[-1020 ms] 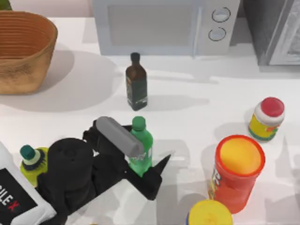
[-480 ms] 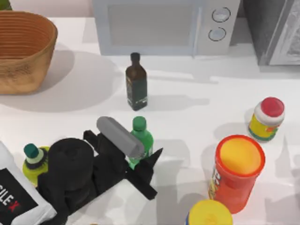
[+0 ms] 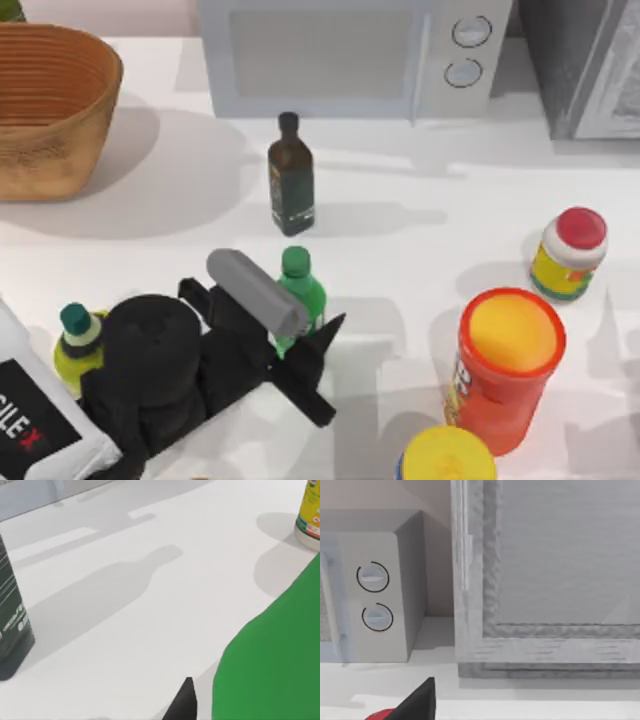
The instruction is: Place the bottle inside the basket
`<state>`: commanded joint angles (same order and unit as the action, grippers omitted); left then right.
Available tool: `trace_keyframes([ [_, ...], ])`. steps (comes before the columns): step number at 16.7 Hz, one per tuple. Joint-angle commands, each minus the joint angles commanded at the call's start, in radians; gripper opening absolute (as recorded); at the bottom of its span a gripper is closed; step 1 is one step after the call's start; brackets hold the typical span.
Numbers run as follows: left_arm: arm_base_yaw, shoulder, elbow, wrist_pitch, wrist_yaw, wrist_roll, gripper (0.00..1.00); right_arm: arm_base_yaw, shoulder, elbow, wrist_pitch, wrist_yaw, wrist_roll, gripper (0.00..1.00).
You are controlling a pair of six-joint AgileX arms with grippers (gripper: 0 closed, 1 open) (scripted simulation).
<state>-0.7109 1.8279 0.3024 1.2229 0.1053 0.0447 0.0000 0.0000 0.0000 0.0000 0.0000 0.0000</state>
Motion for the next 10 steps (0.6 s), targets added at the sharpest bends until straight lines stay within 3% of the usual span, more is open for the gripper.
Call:
trace_keyframes([
  [10, 0.013, -0.027, 0.038, -0.065, -0.023, 0.003, 0.00, 0.000, 0.000, 0.000, 0.000, 0.000, 0.000, 1.00],
])
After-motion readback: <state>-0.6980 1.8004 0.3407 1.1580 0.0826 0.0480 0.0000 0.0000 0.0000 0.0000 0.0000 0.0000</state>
